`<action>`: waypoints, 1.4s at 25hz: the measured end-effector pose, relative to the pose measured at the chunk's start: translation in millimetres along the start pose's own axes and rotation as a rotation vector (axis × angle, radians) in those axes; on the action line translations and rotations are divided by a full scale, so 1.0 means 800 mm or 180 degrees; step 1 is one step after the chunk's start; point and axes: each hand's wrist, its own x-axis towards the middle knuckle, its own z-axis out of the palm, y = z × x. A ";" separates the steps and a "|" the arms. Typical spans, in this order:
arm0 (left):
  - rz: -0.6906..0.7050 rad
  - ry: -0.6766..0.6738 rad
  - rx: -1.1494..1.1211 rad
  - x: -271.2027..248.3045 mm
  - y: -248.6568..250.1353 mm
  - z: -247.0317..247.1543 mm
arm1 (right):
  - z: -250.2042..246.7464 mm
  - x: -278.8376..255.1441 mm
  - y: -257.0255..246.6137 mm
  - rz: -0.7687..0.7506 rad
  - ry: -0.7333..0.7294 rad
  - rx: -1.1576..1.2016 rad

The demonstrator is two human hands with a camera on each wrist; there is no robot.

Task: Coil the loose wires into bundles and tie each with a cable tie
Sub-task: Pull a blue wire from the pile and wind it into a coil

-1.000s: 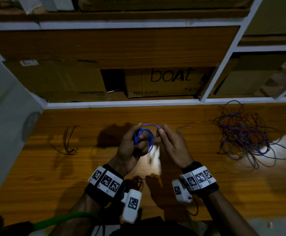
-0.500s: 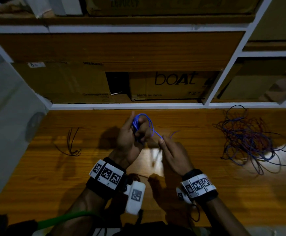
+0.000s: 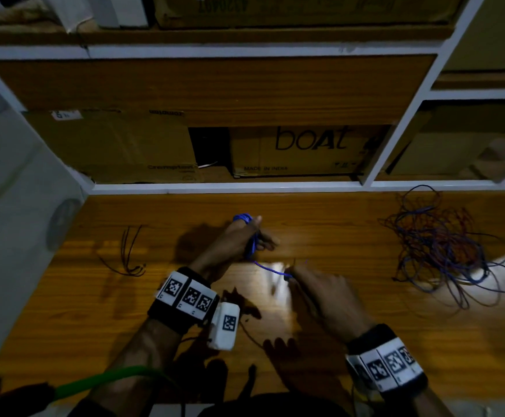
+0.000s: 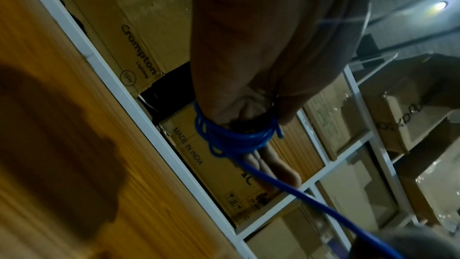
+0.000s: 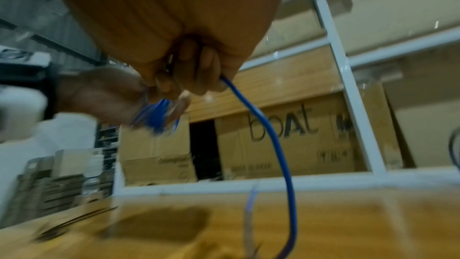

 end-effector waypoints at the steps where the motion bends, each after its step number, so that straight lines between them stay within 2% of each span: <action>1: -0.0104 -0.0168 0.0208 0.001 -0.007 -0.001 | -0.006 0.004 0.002 -0.0020 0.0059 -0.0192; 3: -0.0234 -0.0360 0.0617 0.001 -0.013 0.005 | -0.022 0.015 0.006 0.0080 0.0237 -0.0302; 5: -0.0285 -0.0422 0.0836 0.000 -0.020 0.020 | -0.035 0.027 0.011 0.0257 0.0402 -0.0038; 12: -0.0334 -0.0521 0.0091 -0.016 -0.028 0.061 | -0.047 0.056 0.029 0.0338 0.0663 0.0205; 14: -0.0390 -0.0565 0.0111 -0.019 -0.028 0.063 | -0.046 0.058 0.040 0.0475 0.0803 0.0497; 18: -0.0185 -0.0660 0.0011 -0.018 -0.027 0.060 | -0.035 0.069 0.053 0.0697 0.0956 0.0623; 21: -0.0030 -0.0731 -0.0416 -0.012 -0.022 0.054 | -0.016 0.082 0.056 0.0830 0.1008 0.0886; 25: 0.0041 -0.0504 -0.0972 -0.003 -0.016 0.044 | 0.017 0.090 0.049 0.0906 0.0999 0.1233; 27: 0.0022 -0.0551 -0.1409 0.002 -0.015 0.037 | 0.037 0.083 0.037 0.0840 0.0949 0.1348; 30: -0.0022 -0.0524 -0.2115 0.002 -0.012 0.037 | 0.056 0.068 0.016 0.0665 0.0780 0.1333; 35: 0.0065 -0.0285 -0.3407 0.002 -0.011 0.028 | 0.072 0.056 0.002 0.0762 0.0267 0.1216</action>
